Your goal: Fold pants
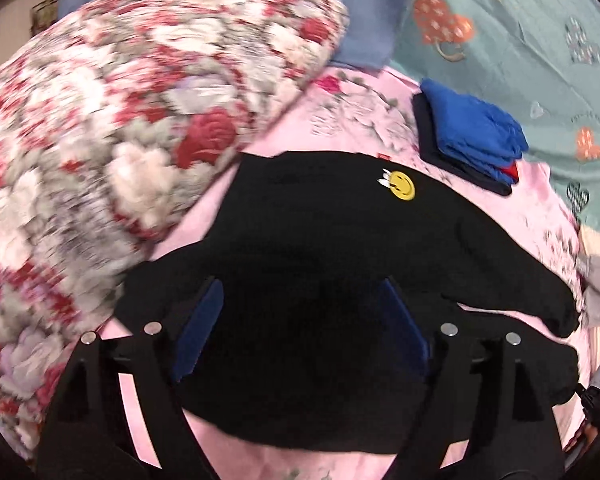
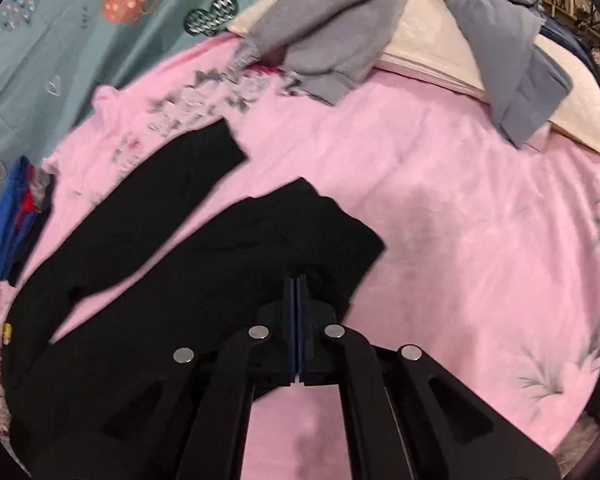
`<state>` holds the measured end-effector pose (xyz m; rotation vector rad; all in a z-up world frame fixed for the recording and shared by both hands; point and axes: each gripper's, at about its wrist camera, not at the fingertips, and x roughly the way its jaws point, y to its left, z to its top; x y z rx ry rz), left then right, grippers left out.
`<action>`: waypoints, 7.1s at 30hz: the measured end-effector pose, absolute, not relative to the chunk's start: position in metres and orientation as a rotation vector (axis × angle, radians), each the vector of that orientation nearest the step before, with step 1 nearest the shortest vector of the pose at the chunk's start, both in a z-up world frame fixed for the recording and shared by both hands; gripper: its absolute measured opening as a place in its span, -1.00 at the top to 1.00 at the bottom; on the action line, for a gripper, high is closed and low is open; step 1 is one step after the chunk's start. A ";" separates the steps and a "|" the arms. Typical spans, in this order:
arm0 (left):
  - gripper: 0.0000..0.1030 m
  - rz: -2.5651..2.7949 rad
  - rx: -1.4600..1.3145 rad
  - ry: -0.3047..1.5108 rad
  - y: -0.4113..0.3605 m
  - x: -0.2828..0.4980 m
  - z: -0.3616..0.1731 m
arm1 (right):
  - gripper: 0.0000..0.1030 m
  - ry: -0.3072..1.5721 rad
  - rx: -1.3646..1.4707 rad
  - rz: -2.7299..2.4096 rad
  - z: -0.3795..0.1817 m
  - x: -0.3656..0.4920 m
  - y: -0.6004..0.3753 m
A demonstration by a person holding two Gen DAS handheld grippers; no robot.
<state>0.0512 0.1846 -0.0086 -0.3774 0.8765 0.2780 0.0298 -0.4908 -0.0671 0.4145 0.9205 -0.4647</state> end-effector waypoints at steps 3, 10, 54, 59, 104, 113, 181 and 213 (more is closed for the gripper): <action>-0.68 0.257 -0.316 0.893 0.176 0.074 -0.011 | 0.79 0.942 0.418 -0.477 -0.067 0.029 -0.502; -0.84 0.191 -0.247 0.822 0.152 0.100 0.006 | -0.75 0.736 0.316 -0.366 -0.018 0.109 -0.488; -0.81 0.156 0.255 1.018 0.135 0.245 -0.066 | -0.34 0.962 -0.184 0.349 -0.043 0.283 -0.236; -0.81 0.155 0.184 1.057 0.156 0.258 -0.081 | -0.33 1.010 -0.430 0.458 -0.069 0.294 -0.165; -0.66 0.105 -0.497 0.985 0.220 0.023 -0.027 | -0.03 0.911 -0.076 0.655 -0.045 0.055 -0.244; -0.09 0.114 -0.653 1.129 0.235 0.048 -0.065 | -0.04 0.881 0.050 0.567 -0.045 0.065 -0.273; -0.72 0.214 -0.298 1.067 0.187 0.040 -0.056 | 0.94 0.860 0.715 -0.298 -0.083 0.046 -0.536; -0.72 -0.062 -0.245 0.943 0.121 0.082 -0.036 | 0.21 0.870 0.270 0.383 -0.021 0.128 -0.266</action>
